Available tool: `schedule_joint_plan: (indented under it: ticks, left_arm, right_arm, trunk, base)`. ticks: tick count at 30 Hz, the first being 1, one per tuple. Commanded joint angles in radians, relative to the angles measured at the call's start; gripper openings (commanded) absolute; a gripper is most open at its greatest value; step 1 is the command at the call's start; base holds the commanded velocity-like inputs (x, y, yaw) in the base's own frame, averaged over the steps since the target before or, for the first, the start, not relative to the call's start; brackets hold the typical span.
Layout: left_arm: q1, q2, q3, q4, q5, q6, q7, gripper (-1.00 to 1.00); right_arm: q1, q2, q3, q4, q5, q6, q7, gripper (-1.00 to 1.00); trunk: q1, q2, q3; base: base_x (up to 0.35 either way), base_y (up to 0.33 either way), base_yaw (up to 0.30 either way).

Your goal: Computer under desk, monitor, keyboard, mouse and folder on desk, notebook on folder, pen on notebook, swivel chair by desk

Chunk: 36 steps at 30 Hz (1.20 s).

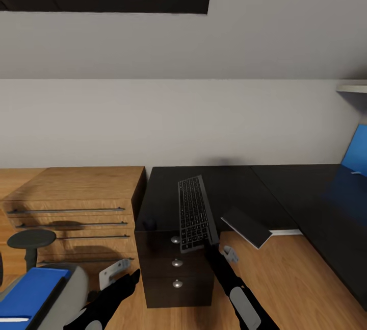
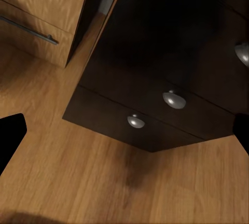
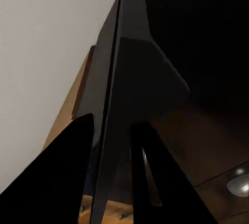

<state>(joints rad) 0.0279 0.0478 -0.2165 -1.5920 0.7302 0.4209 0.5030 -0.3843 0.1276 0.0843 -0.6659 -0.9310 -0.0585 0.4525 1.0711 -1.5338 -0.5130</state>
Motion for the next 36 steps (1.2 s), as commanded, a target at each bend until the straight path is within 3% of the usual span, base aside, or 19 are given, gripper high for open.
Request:
schedule_joint_plan:
  ticks: [1,6,12,13,14,16,17,18,21,27,30,31,32,36]
  left_arm:
    - [0.0,0.0,-0.003,-0.002,0.009,0.0,0.009,1.0]
    - [0.0,0.0,-0.016,-0.002,0.009,0.0,0.009,1.0]
    - [0.0,0.0,-0.021,-0.002,0.009,0.001,0.009,1.0]
    - [0.0,0.0,-0.021,-0.002,0.009,0.001,0.009,1.0]
    - [0.0,0.0,-0.023,-0.002,0.009,0.001,0.009,1.0]
    - [0.0,0.0,-0.023,-0.002,0.01,0.001,0.009,1.0]
    - [0.0,0.0,-0.023,-0.001,0.01,0.001,0.009,1.0]
    - [0.0,0.0,-0.031,0.001,0.01,0.0,0.009,1.0]
    - [0.0,0.0,-0.034,0.003,0.01,0.0,0.008,1.0]
    - [0.0,0.0,-0.036,0.006,0.011,0.0,0.007,1.0]
    - [0.0,0.0,-0.036,0.009,0.011,0.0,0.007,1.0]
    - [0.0,0.0,-0.035,0.014,0.011,0.0,0.006,1.0]
    - [0.0,0.0,-0.035,0.015,0.01,0.0,0.006,1.0]
    - [0.0,0.0,-0.035,0.017,0.009,-0.001,0.005,1.0]
  right_arm:
    - [-0.001,0.0,0.004,0.001,-0.009,-0.004,0.004,-1.0]
    - [-0.001,-0.003,0.003,-0.017,-0.009,-0.001,0.005,-1.0]
    - [0.005,-0.005,0.003,-0.146,-0.009,0.033,0.0,-1.0]
    - [0.005,-0.004,0.004,-0.162,-0.009,0.058,0.0,-1.0]
    - [0.005,-0.001,0.005,-0.266,-0.016,0.187,-0.004,-1.0]
    - [0.005,-0.002,0.004,-0.308,-0.042,0.227,-0.016,-1.0]
    - [0.006,-0.003,0.004,-0.34,-0.071,0.255,-0.035,-1.0]
    - [0.024,-0.012,0.004,-0.578,-0.224,0.377,-0.22,-1.0]
    - [0.079,-0.013,0.004,-0.741,-0.271,0.425,-0.348,-1.0]
    - [0.161,-0.018,0.002,-0.837,-0.285,0.442,-0.421,-1.0]
    - [0.173,-0.045,0.002,-0.845,-0.285,0.444,-0.427,-1.0]
    - [0.179,-0.098,0.004,-0.833,-0.292,0.445,-0.429,-1.0]
    - [0.18,-0.111,0.004,-0.828,-0.295,0.445,-0.429,-1.0]
    - [0.181,-0.131,0.003,-0.82,-0.316,0.446,-0.43,-1.0]
  trunk:
    - [-0.004,0.007,0.002]
    - [-0.023,0.042,0.018]
    - [-0.046,0.084,0.037]
    - [-0.05,0.091,0.04]
    - [-0.054,0.098,0.043]
    - [-0.061,0.112,0.049]
    - [-0.065,0.119,0.053]
    - [-0.069,0.126,0.056]
    - [-0.081,0.147,0.065]
    - [-0.104,0.189,0.084]
    - [-0.104,0.189,0.084]
    - [-0.104,0.189,0.084]
    - [-0.104,0.189,0.084]
    - [-0.104,0.189,0.084]
  base:
    - [0.0,0.0,0.0]
    - [0.0,0.0,0.0]
    - [0.0,0.0,0.0]
    - [0.0,0.0,0.0]
    - [0.0,0.0,0.0]
    - [0.0,0.0,0.0]
    - [0.0,0.0,0.0]
    - [0.0,0.0,0.0]
    - [0.0,0.0,0.0]
    - [0.0,0.0,0.0]
    - [0.0,0.0,0.0]
    - [0.0,0.0,0.0]
    - [0.0,0.0,0.0]
    - [0.0,0.0,0.0]
